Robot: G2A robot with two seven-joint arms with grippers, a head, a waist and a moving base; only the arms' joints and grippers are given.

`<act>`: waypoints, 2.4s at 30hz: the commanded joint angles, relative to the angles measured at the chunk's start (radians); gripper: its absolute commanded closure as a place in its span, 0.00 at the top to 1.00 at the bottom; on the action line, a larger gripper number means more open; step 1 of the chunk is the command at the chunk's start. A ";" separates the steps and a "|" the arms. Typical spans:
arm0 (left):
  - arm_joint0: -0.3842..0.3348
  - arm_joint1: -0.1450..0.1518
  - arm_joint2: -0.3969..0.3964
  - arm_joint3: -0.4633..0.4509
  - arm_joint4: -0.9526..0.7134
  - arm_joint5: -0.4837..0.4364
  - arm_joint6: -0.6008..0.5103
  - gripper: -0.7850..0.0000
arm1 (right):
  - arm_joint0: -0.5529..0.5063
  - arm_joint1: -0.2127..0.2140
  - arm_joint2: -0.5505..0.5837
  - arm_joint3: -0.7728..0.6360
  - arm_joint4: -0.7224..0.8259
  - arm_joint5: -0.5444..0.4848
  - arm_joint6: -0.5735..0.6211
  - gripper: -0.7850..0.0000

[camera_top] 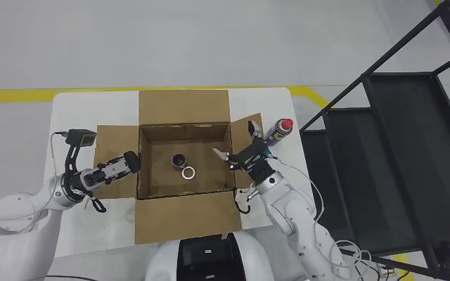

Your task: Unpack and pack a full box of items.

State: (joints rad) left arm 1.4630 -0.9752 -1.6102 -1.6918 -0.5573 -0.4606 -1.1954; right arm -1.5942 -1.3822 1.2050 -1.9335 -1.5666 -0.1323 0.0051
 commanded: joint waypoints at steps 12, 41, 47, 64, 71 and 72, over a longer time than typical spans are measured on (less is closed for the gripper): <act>0.000 0.000 0.000 0.000 0.000 0.000 0.000 1.00 | 0.029 -0.007 -0.043 0.027 0.015 0.019 0.037 1.00; 0.000 0.000 0.000 0.000 0.000 0.000 0.000 1.00 | 0.593 -0.154 -0.458 0.611 0.409 0.166 0.690 1.00; 0.000 0.000 0.000 0.000 0.000 0.000 0.000 1.00 | 0.651 -0.185 -0.507 0.713 0.414 0.191 0.687 1.00; 0.000 0.000 0.000 0.000 0.000 0.000 0.000 1.00 | 0.714 -0.230 -0.529 0.816 0.401 0.233 0.674 0.00; 0.000 0.000 0.000 0.000 0.000 0.000 0.000 1.00 | 0.654 -0.200 -0.461 0.671 0.352 0.213 0.713 0.00; 0.000 0.000 0.000 0.000 0.000 0.000 0.000 1.00 | 0.639 -0.193 -0.448 0.641 0.345 0.205 0.720 0.00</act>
State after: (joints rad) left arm 1.4630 -0.9752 -1.6102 -1.6918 -0.5573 -0.4606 -1.1954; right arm -0.9404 -1.5818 0.7433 -1.2610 -1.2133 0.0792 0.7166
